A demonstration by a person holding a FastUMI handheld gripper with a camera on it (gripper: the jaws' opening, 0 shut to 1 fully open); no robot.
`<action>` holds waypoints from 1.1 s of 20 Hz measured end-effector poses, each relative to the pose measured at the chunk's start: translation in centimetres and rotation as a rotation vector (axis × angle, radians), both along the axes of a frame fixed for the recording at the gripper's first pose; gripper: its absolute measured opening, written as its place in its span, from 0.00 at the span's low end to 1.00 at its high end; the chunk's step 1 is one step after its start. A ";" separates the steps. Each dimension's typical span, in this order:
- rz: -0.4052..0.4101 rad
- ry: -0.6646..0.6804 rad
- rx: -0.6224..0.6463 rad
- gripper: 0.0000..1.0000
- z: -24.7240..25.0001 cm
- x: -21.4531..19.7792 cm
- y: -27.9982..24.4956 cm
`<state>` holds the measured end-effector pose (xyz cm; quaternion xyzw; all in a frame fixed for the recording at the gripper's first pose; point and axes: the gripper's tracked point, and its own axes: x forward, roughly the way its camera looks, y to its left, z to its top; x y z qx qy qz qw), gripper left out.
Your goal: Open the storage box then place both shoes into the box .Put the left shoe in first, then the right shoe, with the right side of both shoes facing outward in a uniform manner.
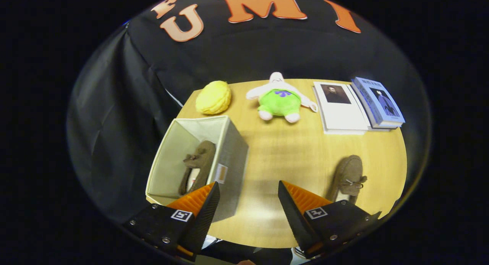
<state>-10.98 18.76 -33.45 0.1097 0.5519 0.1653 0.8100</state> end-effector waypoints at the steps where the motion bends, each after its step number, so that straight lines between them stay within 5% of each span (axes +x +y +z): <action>1: -0.024 -0.002 -0.011 0.94 -0.7 0.0 -2.0; 8: -0.132 0.077 -0.163 0.95 -7.8 -2.9 -14.9; 14: -0.147 0.079 -0.267 0.88 -13.7 -3.4 -20.2; 18: -0.135 0.084 -0.289 0.71 -17.2 -3.4 -21.1; 22: -0.243 0.048 -0.250 0.45 -18.8 -1.7 -21.1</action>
